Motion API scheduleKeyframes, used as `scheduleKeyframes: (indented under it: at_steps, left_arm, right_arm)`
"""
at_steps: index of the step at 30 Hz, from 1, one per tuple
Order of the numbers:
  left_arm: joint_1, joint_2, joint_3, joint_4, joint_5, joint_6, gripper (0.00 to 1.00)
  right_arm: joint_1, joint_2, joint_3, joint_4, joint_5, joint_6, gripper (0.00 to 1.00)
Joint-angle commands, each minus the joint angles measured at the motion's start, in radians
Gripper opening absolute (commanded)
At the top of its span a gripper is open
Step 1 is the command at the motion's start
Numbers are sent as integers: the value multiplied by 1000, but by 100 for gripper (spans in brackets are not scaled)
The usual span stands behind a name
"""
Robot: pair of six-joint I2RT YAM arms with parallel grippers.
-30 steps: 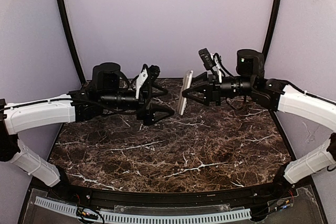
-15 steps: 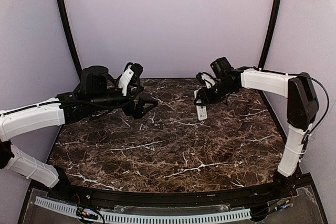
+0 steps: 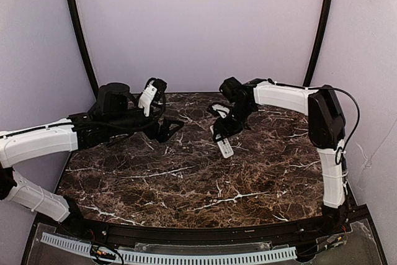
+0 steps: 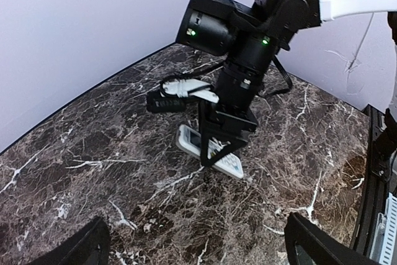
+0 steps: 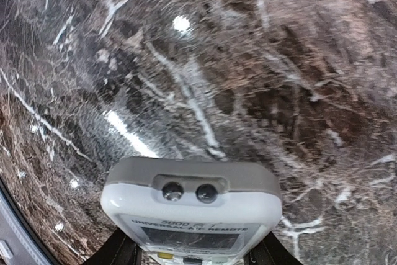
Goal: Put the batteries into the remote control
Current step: Place the remote control at the center of the board.
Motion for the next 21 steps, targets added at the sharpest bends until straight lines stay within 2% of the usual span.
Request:
scheduleKeyframes:
  at_steps: [1,6,14,21]
  left_arm:
    - [17,-29,-13,-24,-88,-33,99]
    - [23,-46,-23,-32,-122,-30,99]
    - [46,-117,-71,-15,-273,-59,99]
    - [53,-148,-101,7,-283,-64,99]
  right_arm:
    - [54,45,68,-85,-24,-22,31]
    - [115,117,154,-138,4,-27,31]
    - [165,211,253,-176,43,-18,31]
    - [180,241,281,-161,62,-2,32]
